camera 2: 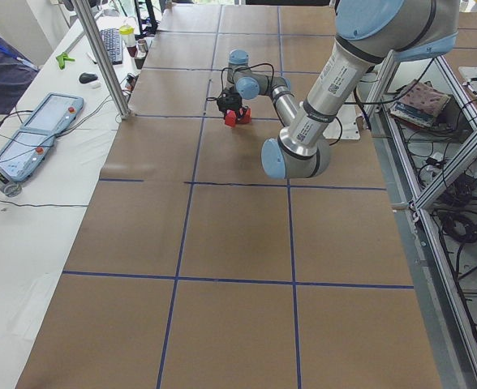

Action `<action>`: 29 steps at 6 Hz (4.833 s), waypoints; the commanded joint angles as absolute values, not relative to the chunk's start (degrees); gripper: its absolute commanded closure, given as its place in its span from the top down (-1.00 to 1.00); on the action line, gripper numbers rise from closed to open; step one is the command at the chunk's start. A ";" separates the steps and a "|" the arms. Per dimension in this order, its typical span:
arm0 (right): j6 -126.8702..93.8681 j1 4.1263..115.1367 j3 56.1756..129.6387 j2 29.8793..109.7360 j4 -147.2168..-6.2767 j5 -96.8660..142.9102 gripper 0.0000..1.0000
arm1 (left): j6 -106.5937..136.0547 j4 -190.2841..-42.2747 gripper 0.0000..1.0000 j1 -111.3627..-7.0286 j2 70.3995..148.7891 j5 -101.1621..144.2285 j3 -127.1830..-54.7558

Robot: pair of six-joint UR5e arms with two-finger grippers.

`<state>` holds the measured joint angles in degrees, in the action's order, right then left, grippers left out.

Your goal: Form red blocks into L shape at center

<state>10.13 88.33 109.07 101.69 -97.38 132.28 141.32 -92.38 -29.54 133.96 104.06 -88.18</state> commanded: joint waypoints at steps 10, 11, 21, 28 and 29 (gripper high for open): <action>10.20 88.33 109.25 101.69 -97.38 132.19 0.99 | 149.08 -97.47 -0.17 -30.41 135.53 109.51 -82.97; 10.20 88.33 109.25 101.69 -97.38 132.19 0.99 | 144.89 -97.64 0.99 -30.06 135.53 109.51 -82.97; 9.93 88.33 109.25 101.69 -97.38 132.28 0.99 | 108.91 -88.51 1.00 -39.29 123.14 122.78 -103.01; 9.40 88.33 108.72 102.13 -97.47 132.01 0.99 | 15.35 -87.89 1.00 -68.91 92.84 125.59 -105.16; 9.32 88.33 108.55 102.13 -97.47 132.01 0.99 | 1.63 -87.89 1.00 -79.70 90.90 129.60 -98.85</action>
<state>9.42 88.33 108.67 102.16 -97.47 132.02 14.85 -87.87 -70.27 93.22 126.80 -103.94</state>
